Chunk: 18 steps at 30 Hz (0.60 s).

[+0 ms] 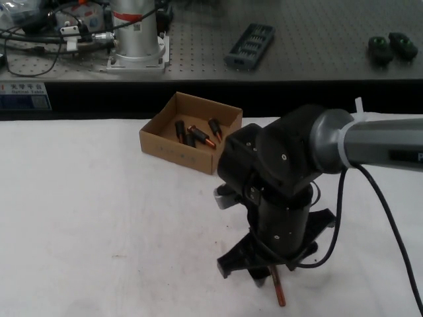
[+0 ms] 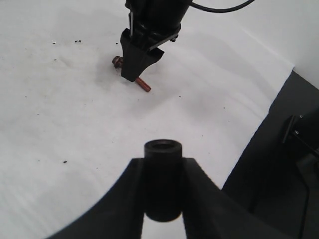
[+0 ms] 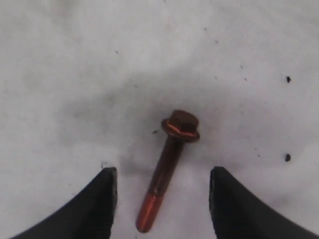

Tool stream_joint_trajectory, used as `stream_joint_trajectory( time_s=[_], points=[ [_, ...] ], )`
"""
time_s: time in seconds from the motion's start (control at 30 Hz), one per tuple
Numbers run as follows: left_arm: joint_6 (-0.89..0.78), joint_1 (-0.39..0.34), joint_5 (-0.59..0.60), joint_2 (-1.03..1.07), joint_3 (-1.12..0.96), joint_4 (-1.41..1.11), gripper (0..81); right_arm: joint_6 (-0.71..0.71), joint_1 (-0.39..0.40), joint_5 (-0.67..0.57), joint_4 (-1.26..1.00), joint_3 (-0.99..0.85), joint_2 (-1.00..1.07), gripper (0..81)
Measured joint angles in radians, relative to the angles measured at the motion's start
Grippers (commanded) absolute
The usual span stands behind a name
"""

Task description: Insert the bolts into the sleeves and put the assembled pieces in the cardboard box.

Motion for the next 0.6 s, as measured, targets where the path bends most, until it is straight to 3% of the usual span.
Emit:
stream_joint_trajectory(
  time_s=[0.6],
  points=[
    [0.000, 0.000, 0.000, 0.000, 0.000, -0.002, 0.7, 0.041, -0.001, 0.007, -0.008, -0.006, 0.064, 41.5]
  ],
)
